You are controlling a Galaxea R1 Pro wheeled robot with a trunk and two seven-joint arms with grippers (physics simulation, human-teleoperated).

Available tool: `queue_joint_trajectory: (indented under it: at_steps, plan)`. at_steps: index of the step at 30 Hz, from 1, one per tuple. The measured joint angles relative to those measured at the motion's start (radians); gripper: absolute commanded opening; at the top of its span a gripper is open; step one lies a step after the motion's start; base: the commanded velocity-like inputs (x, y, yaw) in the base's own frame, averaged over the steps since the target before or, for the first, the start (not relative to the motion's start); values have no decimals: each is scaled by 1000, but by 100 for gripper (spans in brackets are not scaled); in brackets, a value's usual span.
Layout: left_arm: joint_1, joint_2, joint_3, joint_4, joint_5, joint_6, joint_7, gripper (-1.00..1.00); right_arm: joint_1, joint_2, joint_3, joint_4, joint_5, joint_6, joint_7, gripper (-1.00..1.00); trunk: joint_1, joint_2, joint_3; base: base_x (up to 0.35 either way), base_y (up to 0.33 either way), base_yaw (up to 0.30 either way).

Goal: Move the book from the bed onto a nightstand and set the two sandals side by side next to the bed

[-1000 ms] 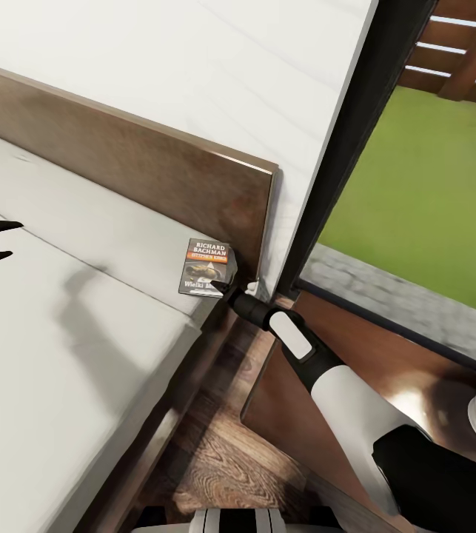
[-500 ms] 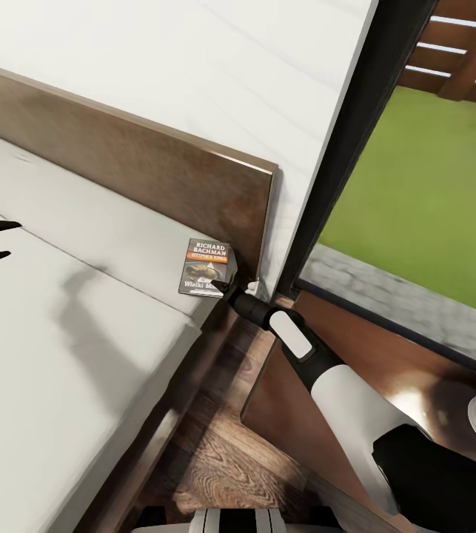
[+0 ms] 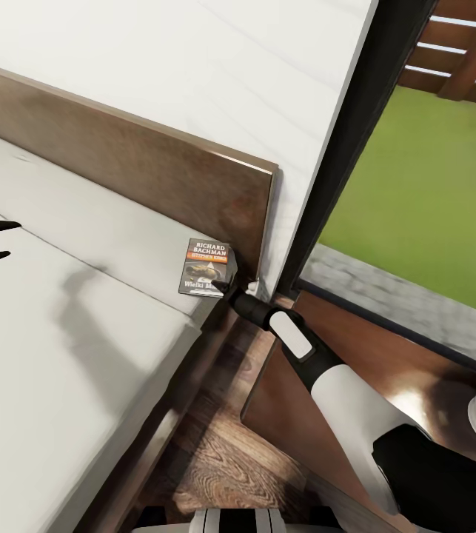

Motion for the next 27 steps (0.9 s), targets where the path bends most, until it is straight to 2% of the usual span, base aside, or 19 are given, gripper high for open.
queue_joint_trajectory:
  at_steps: [27]
  plan:
    - [0,0,0,0,0,0,0,100,0,0,0,30,-2,-3,3,100,0,0,0,0,0,0]
